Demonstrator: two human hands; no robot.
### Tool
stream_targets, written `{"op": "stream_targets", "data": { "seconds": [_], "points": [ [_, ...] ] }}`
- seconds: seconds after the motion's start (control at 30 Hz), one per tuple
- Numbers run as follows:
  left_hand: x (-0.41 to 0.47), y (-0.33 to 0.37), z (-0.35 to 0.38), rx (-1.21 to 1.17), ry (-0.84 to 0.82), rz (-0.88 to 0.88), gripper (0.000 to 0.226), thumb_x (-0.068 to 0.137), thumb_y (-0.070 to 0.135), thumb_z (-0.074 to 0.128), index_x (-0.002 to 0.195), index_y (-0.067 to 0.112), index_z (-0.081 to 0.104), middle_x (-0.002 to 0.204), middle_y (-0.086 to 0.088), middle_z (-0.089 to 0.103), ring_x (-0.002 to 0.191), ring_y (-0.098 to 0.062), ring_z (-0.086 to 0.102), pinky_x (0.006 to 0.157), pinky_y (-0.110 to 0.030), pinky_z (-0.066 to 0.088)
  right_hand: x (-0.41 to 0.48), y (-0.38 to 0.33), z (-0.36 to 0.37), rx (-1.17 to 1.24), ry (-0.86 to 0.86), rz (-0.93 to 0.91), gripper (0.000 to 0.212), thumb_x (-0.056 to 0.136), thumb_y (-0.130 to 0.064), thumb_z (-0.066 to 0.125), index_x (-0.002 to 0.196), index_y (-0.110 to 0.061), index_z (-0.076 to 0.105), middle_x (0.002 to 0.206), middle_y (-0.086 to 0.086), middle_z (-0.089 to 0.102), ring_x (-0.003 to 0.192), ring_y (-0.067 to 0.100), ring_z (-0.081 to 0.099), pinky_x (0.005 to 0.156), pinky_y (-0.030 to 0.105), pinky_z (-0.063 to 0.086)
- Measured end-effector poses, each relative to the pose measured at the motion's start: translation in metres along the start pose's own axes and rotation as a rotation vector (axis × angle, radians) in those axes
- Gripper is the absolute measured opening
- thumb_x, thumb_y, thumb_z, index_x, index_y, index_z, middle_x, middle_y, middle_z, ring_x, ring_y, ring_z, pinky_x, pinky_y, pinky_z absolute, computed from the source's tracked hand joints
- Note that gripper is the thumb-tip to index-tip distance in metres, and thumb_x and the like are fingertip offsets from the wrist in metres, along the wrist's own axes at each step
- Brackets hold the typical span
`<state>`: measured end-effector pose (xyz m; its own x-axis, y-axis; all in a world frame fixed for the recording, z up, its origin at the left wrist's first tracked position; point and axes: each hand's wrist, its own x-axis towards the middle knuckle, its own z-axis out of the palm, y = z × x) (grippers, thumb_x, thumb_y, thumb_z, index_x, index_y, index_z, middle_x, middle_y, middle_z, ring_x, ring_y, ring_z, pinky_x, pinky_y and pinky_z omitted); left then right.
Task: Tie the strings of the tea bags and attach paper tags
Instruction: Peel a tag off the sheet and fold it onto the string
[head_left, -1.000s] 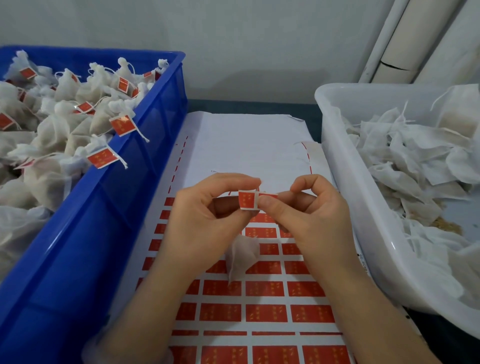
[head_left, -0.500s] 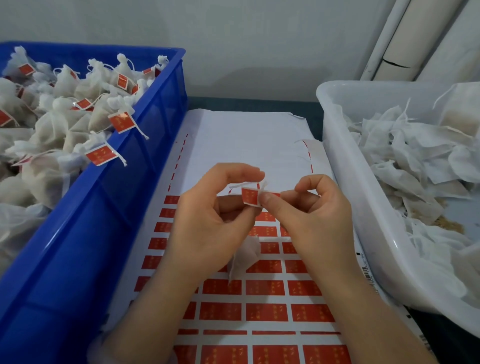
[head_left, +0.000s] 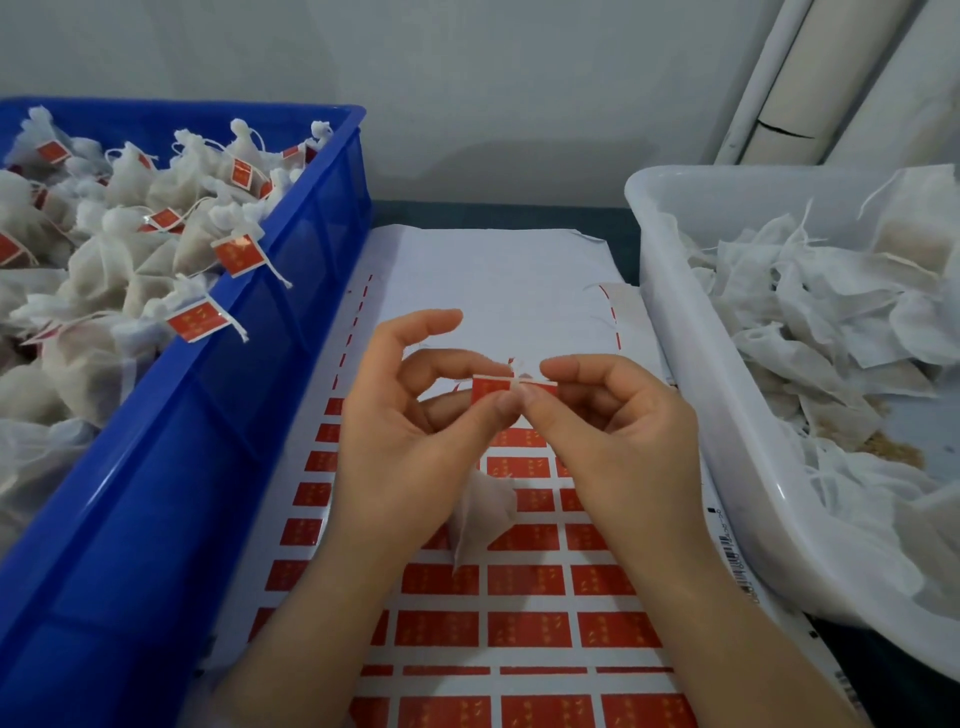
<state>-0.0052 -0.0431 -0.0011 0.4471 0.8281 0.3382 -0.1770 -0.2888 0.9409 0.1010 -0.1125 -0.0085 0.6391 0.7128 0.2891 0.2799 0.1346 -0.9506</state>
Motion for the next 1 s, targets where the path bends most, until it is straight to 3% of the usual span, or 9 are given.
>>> {"op": "stream_targets", "data": {
  "seconds": [0.43,0.57,0.67,0.87,1.0],
  "points": [
    [0.004,-0.001,-0.003,0.014,0.068,-0.003,0.046,0.057,0.024,0.074,0.099,0.032,0.055,0.082,0.014,0.068,0.075,-0.007,0.069,0.06,-0.012,0.051,0.001,-0.004,-0.001,0.05,-0.191,0.08,0.011,0.085,-0.023,0.06,0.079,-0.032,0.062,0.077,-0.021,0.065,0.072,-0.003,0.061,0.063,0.008,0.049],
    [0.004,0.001,-0.003,0.027,0.078,0.036,0.044,0.059,0.022,0.073,0.098,0.031,0.054,0.083,0.016,0.067,0.074,-0.006,0.069,0.059,-0.012,0.051,0.0,-0.006,-0.001,0.057,-0.181,0.071,0.0,0.079,-0.033,0.062,0.079,-0.033,0.062,0.08,-0.021,0.065,0.078,0.001,0.062,0.067,0.011,0.051],
    [0.003,0.002,-0.002,0.041,0.083,0.053,0.042,0.059,0.025,0.073,0.096,0.031,0.054,0.087,0.016,0.066,0.076,-0.007,0.069,0.06,-0.012,0.051,0.0,-0.009,-0.002,0.087,-0.149,0.036,0.015,0.068,-0.042,0.057,0.079,-0.033,0.063,0.079,-0.021,0.067,0.078,-0.001,0.063,0.063,0.008,0.049],
    [0.001,0.002,-0.001,0.088,0.141,0.109,0.031,0.062,0.029,0.07,0.087,0.03,0.053,0.082,0.023,0.065,0.075,-0.002,0.068,0.059,-0.008,0.05,-0.002,-0.01,0.0,0.117,-0.105,0.003,0.016,0.065,-0.041,0.059,0.08,-0.039,0.063,0.076,-0.03,0.067,0.079,-0.006,0.064,0.06,0.004,0.046],
    [0.001,0.001,0.0,0.109,0.134,0.152,0.027,0.065,0.028,0.069,0.087,0.028,0.053,0.082,0.022,0.064,0.077,-0.001,0.067,0.062,-0.008,0.05,-0.001,-0.008,0.0,0.171,-0.138,0.087,0.03,0.058,-0.046,0.063,0.087,-0.037,0.065,0.08,-0.021,0.07,0.076,0.0,0.067,0.061,0.009,0.05]
  ]
}}
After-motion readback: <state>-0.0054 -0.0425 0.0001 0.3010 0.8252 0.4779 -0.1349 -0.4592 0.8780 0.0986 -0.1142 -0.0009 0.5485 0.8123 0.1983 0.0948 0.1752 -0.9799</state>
